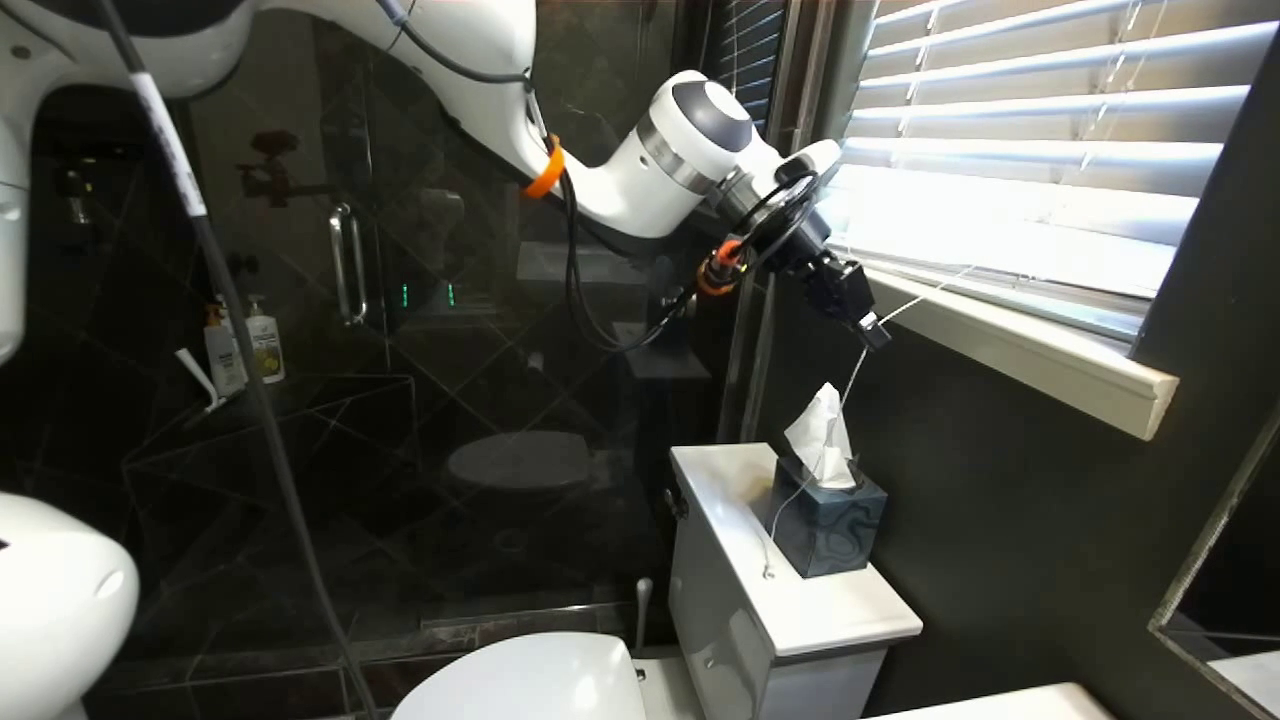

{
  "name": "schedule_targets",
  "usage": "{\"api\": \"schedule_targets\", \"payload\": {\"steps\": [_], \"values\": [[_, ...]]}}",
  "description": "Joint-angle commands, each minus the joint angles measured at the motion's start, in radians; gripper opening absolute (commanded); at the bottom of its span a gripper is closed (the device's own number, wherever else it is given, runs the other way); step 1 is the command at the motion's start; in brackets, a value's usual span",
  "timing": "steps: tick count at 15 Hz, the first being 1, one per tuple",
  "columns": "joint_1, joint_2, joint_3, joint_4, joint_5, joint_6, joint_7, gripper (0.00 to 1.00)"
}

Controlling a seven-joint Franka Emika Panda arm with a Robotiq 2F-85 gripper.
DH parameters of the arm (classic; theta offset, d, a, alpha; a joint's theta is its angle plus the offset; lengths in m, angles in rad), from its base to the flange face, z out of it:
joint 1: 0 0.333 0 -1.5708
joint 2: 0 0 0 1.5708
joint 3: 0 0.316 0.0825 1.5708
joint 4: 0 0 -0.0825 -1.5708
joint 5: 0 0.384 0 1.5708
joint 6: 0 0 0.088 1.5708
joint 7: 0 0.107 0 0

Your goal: Move the white rope to the right.

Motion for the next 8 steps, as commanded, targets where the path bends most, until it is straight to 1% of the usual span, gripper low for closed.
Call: {"api": "schedule_targets", "payload": {"steps": [1, 3, 5, 8], "values": [[-0.046, -0.007, 0.029, 0.056, -0.044, -0.075, 0.056, 0.01], [-0.064, 0.002, 0.029, 0.091, -0.045, -0.098, 0.091, 0.01], [-0.089, 0.013, 0.026, 0.121, -0.049, -0.062, 0.158, 0.01], [-0.117, 0.033, 0.019, 0.165, -0.062, -0.035, 0.290, 0.01]]}}
